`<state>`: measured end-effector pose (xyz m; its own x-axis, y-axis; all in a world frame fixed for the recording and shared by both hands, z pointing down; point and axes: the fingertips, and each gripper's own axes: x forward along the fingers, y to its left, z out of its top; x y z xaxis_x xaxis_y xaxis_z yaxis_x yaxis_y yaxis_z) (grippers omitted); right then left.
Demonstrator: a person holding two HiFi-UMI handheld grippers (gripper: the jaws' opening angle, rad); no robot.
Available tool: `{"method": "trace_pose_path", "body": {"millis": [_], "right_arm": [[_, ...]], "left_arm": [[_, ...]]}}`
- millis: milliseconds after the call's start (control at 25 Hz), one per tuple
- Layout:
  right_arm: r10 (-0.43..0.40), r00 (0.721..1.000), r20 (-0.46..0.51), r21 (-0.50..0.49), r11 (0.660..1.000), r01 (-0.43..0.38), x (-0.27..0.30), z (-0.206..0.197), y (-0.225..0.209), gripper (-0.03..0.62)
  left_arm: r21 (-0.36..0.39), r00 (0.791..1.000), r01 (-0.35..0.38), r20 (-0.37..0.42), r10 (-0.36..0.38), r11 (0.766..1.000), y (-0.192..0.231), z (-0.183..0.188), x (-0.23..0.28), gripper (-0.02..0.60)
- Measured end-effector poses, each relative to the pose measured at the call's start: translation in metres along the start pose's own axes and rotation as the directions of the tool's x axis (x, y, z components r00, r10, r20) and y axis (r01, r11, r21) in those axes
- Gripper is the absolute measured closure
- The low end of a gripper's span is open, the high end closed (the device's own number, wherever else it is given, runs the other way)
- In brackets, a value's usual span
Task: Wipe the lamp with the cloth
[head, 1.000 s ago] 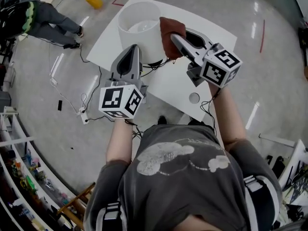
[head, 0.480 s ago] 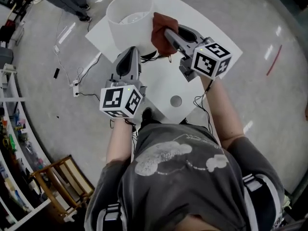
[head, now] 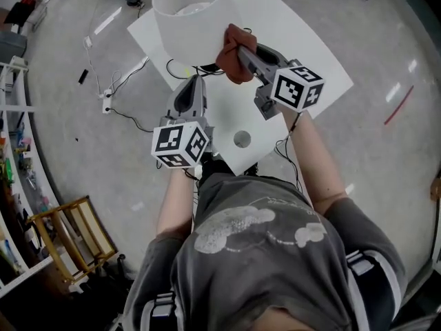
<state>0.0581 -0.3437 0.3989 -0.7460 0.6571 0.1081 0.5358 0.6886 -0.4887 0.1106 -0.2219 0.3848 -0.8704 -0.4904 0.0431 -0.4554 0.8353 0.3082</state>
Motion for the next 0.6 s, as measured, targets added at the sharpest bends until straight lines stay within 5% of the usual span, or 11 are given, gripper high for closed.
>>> {"method": "trace_pose_path", "body": {"millis": [320,600], "right_arm": [[-0.072,0.996,-0.046,0.007,0.997,0.073,0.001,-0.026,-0.032,0.508],[-0.113,0.994,0.003,-0.067,0.991,0.113,-0.011,0.002,0.002,0.507]], "left_arm": [[-0.038,0.998,0.03,-0.049,-0.032,0.999,0.007,-0.027,0.016,0.575],[-0.007,0.991,0.131,0.005,-0.131,0.991,0.004,0.02,0.017,0.575]]}}
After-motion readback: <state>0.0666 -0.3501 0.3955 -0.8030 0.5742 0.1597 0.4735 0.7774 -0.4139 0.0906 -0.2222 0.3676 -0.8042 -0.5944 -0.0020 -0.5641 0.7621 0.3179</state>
